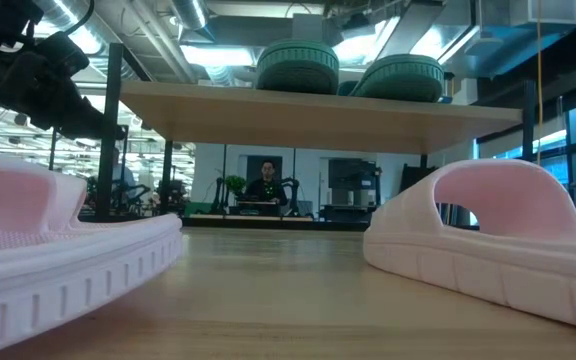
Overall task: Pick and place slides into the shelf
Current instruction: Put the pink slide under the shelf
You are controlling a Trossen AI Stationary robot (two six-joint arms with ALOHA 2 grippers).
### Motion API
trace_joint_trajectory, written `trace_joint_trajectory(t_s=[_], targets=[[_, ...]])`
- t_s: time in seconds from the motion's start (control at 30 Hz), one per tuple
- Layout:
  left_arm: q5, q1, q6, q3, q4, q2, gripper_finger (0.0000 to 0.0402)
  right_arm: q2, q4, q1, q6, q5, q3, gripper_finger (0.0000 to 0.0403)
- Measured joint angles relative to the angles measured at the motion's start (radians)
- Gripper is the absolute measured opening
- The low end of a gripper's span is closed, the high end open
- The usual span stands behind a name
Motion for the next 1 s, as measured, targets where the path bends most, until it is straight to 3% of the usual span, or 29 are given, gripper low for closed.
trace_joint_trajectory(t_s=[0.3, 0.77, 1.0], targets=[[0.0, 0.0, -0.003, 0.0, 0.0, 0.0, 0.0127, 0.002, -0.2, 0.075, 0.295, -0.076, 0.0, 0.0188], [-0.005, 0.0, -0.007, 0.0, 0.0, 0.0, 0.0127, 0.123, -0.207, 0.178, 0.311, -0.125, 0.0, 0.0188], [-0.007, 0.0, -0.008, 0.0, 0.0, 0.0, 0.0127, 0.197, -0.218, 0.196, 0.451, -0.21, 0.0, 0.0188]])
